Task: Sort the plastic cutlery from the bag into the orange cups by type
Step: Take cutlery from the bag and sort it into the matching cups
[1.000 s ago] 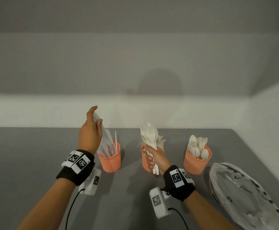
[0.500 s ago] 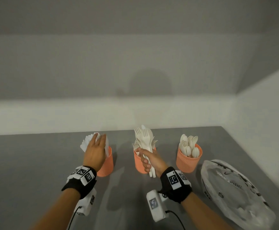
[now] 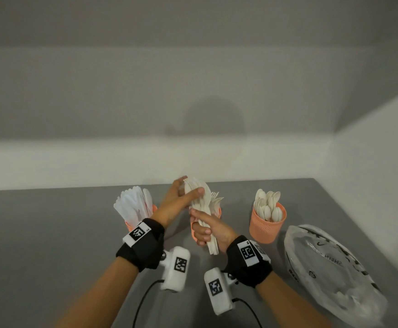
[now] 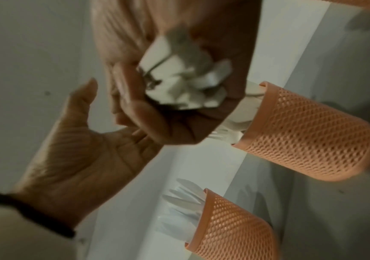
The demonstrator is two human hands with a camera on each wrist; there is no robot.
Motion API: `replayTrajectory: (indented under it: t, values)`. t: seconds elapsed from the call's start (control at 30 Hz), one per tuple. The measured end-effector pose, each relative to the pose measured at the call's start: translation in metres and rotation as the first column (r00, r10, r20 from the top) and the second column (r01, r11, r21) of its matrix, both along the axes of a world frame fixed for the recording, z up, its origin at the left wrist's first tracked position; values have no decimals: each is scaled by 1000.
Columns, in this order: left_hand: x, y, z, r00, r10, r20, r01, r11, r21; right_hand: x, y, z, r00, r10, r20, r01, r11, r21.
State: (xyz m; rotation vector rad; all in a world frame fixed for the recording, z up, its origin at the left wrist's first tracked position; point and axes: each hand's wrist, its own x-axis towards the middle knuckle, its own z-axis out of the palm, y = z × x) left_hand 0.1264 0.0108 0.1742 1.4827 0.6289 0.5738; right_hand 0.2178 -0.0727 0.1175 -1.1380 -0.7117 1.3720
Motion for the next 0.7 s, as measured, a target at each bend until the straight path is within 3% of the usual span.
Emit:
replayTrajectory:
  t: [0.07,0.13,0.2,0.3,0.37,0.43,0.5,0.6,0.7]
  values:
    - [6,-12,-3,987,-87,135,115,970,-214,-1,-4,3,998,53,29,-52,998,-30]
    - [14,-19,-6,986,-55,157,99,953,-286,0,-7,3,998,54,32,-52,997,-62]
    - [25,-24,-7,997,41,73,-27,984,-177,4,-5,0,989,-20,144,31,997,-74]
    - [40,-27,-11,961,276,3,-275,959,61,5,-3,-2,894,-200,400,220,975,-5]
    - [46,-30,-14,946,324,24,-325,944,53,2,-4,-3,863,-284,419,287,956,57]
    - [51,-32,-17,966,257,14,-257,966,19,1,-9,-3,885,-324,336,323,945,60]
    - [54,-31,-19,986,157,-63,-152,985,82,9,-13,-6,936,-334,116,339,940,-28]
    - [50,-21,-21,992,120,-46,-116,991,73,25,-19,-9,964,-204,-171,190,977,-94]
    - [46,-11,-20,994,107,-13,-105,991,77,32,-26,-7,964,-66,-257,61,998,-30]
